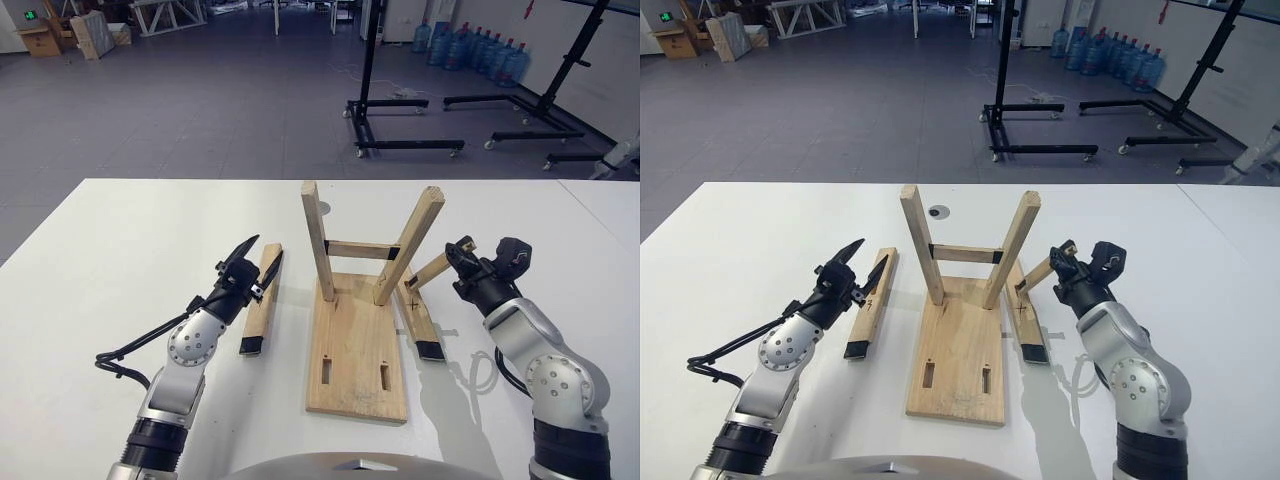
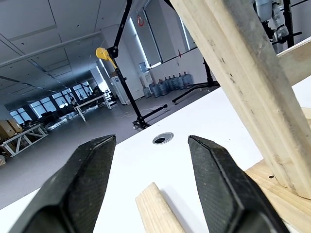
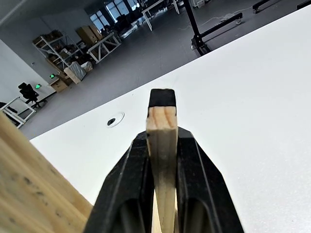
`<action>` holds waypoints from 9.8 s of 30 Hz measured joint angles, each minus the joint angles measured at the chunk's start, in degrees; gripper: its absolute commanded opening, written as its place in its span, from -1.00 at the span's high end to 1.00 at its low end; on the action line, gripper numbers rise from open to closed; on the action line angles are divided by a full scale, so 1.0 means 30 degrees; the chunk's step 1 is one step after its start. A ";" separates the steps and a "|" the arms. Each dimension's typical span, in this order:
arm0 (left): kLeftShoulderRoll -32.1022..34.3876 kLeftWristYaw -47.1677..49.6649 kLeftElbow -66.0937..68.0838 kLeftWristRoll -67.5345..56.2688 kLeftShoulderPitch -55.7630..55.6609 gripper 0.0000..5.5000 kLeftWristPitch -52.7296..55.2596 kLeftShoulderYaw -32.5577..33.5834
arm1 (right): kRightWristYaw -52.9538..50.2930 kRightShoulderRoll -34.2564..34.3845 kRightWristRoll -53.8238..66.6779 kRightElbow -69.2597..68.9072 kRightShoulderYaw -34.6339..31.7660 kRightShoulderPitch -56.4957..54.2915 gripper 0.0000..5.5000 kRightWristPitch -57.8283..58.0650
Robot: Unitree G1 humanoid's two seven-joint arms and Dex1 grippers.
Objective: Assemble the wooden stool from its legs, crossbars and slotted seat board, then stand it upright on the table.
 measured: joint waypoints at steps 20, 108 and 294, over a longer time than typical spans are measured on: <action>-0.0229 0.0185 0.0351 0.0424 -0.0013 0.02 -0.0006 -0.0216 | 0.0970 -0.0393 -0.3879 0.0103 0.0851 -0.0720 0.86 0.0713; -0.0609 0.0917 0.1535 0.0823 0.0000 0.02 -0.0680 -0.0210 | 0.5593 -0.1770 -1.0535 0.2988 -0.0166 -0.8731 -0.04 -0.2897; 0.1273 -1.2364 -0.1795 -1.6939 -0.4045 0.02 1.3269 0.1057 | 2.4697 -0.1207 -0.4844 0.5688 0.6852 -0.3141 0.26 -0.5172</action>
